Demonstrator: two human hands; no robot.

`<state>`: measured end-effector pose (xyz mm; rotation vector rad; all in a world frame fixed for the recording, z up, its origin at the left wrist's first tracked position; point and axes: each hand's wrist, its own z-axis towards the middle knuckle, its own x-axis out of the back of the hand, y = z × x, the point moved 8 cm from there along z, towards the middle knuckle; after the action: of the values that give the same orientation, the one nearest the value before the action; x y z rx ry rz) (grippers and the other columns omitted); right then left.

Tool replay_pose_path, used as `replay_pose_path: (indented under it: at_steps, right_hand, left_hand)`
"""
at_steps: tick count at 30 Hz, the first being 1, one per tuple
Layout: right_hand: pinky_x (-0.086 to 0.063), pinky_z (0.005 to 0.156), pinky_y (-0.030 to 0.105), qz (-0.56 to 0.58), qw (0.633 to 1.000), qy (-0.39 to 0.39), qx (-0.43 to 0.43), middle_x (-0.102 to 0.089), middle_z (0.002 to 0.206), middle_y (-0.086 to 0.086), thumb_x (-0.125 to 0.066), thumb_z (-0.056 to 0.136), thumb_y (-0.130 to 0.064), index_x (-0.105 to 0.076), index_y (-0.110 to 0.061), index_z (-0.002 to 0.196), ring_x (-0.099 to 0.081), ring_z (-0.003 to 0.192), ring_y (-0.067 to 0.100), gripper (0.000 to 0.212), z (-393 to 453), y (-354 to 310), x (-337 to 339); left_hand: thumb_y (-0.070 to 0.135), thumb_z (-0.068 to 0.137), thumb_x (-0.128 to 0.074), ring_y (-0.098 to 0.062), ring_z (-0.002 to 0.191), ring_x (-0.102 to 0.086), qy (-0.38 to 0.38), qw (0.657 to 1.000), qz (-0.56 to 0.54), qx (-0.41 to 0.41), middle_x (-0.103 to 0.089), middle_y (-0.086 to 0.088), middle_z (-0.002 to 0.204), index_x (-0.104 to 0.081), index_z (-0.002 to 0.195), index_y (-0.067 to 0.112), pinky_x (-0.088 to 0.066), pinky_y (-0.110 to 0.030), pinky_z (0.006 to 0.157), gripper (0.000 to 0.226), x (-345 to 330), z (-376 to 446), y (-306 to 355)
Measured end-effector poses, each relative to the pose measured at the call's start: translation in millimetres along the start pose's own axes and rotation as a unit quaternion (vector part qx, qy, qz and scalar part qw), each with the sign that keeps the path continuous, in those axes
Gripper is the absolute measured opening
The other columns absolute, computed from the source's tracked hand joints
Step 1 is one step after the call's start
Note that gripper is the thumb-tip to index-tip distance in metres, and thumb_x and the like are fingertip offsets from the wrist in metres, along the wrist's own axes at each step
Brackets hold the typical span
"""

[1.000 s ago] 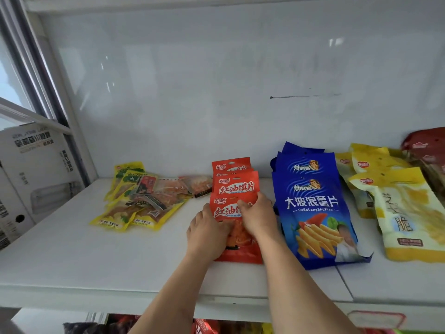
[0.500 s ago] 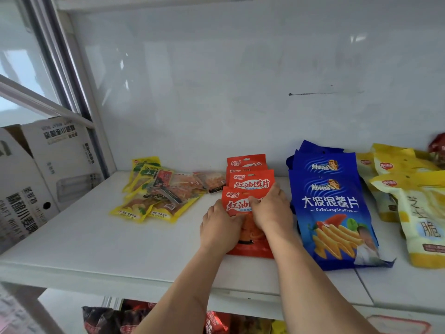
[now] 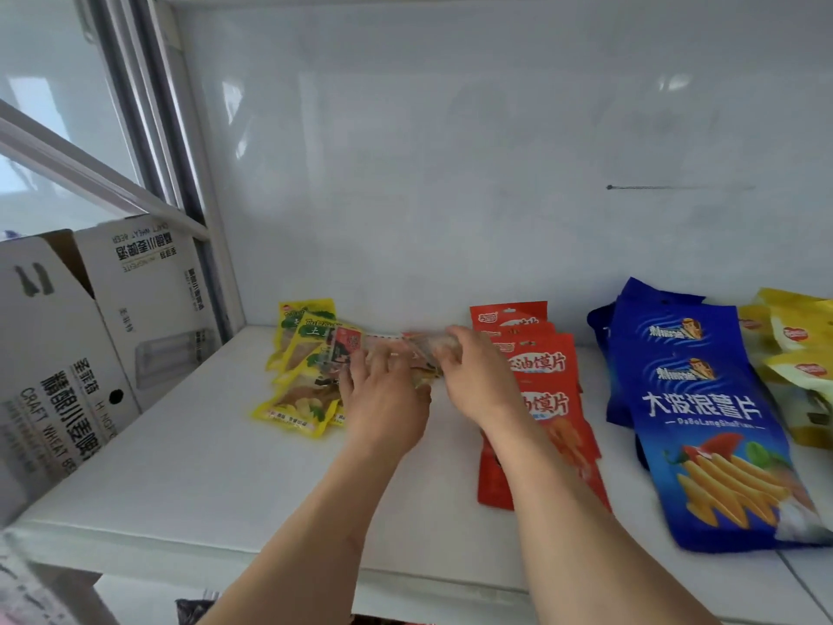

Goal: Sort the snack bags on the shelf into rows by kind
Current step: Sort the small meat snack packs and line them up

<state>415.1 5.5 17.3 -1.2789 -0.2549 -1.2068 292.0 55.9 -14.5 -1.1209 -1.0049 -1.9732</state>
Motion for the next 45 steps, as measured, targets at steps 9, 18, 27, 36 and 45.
replay_pose_path:
  at_steps: [9,18,27,36,45]
  right_hand:
    - [-0.018,0.120,0.050,-0.071,0.973,-0.058,-0.211,-0.017,0.163,0.013,-0.026,0.096,-0.067,-0.028,-0.027,0.154,-0.016,0.150,0.034,0.070,38,14,-92]
    - [-0.018,0.116,0.049,-0.125,0.971,-0.058,-0.193,-0.019,0.164,0.000,-0.026,0.100,-0.061,-0.027,-0.024,0.156,-0.020,0.148,0.028,0.067,44,-12,-128]
    - [-0.040,0.101,0.041,-0.054,0.981,0.031,-0.182,-0.062,0.130,0.005,-0.040,0.102,-0.039,-0.055,-0.021,0.134,-0.050,0.122,0.029,0.039,55,-23,-115]
    - [-0.024,0.114,0.042,-0.114,0.977,-0.005,-0.180,-0.037,0.156,0.002,-0.040,0.100,-0.047,-0.040,-0.023,0.149,-0.029,0.144,0.024,0.055,61,-8,-114]
    - [-0.027,0.110,0.044,-0.151,0.957,-0.059,-0.239,-0.039,0.150,0.008,-0.045,0.089,-0.066,-0.034,-0.023,0.151,-0.033,0.137,0.031,0.076,60,3,-111]
  left_hand:
    - [0.068,0.090,-0.038,-0.036,0.153,0.000,-0.164,0.983,0.054,-0.064,-0.007,-0.001,0.168,-0.021,0.155,0.039,-0.002,-0.059,0.120,0.073,-34,49,-61]
    - [0.068,0.087,-0.045,-0.038,0.150,-0.008,-0.231,0.970,0.048,-0.063,-0.019,0.000,0.164,-0.027,0.152,0.042,-0.007,-0.062,0.118,0.073,-19,64,-113]
    - [0.069,0.086,-0.046,-0.026,0.130,-0.050,-0.214,0.976,-0.036,-0.018,-0.061,0.003,0.136,-0.061,0.122,0.040,-0.029,-0.053,0.114,0.049,16,90,-146]
    - [0.043,0.097,-0.047,-0.029,0.143,-0.030,-0.153,0.987,-0.038,-0.012,-0.040,-0.006,0.154,-0.042,0.147,0.024,-0.028,-0.045,0.116,0.054,6,128,-142]
    - [0.076,0.084,-0.047,-0.034,0.147,-0.022,-0.210,0.977,0.030,0.032,-0.029,-0.012,0.160,-0.031,0.152,0.017,-0.021,-0.050,0.117,0.092,-18,130,-155]
